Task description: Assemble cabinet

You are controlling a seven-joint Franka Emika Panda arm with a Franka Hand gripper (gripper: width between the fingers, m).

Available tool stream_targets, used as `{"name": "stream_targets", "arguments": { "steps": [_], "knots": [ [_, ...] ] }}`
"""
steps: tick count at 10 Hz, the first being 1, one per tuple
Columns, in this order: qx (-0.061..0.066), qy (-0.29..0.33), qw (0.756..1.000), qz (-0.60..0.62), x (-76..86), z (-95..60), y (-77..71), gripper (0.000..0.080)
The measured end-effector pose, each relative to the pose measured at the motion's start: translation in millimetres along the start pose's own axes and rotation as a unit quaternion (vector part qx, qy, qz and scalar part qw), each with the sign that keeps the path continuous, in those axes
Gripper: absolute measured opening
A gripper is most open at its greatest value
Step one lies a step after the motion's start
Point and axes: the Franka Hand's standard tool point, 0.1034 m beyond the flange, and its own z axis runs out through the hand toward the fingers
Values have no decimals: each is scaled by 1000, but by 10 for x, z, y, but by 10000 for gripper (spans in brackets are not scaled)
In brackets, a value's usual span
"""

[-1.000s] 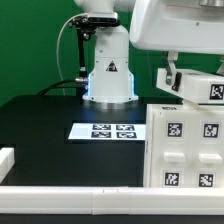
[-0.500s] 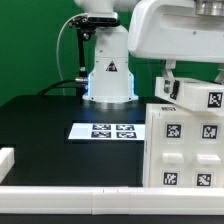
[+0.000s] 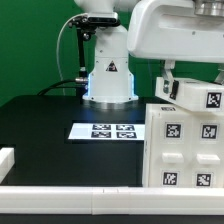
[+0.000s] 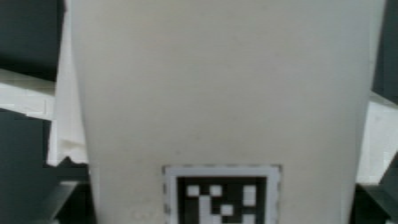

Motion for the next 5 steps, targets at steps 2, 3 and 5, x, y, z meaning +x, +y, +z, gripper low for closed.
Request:
{"name": "stream_targets", "arguments": {
  "steps": [2,3,5],
  "knots": [
    [2,9,992,129,-2,5,7,560],
    [3,11,982,189,7,4,12,560],
    [5,12,971,239,15,4,11,560]
  ]
}}
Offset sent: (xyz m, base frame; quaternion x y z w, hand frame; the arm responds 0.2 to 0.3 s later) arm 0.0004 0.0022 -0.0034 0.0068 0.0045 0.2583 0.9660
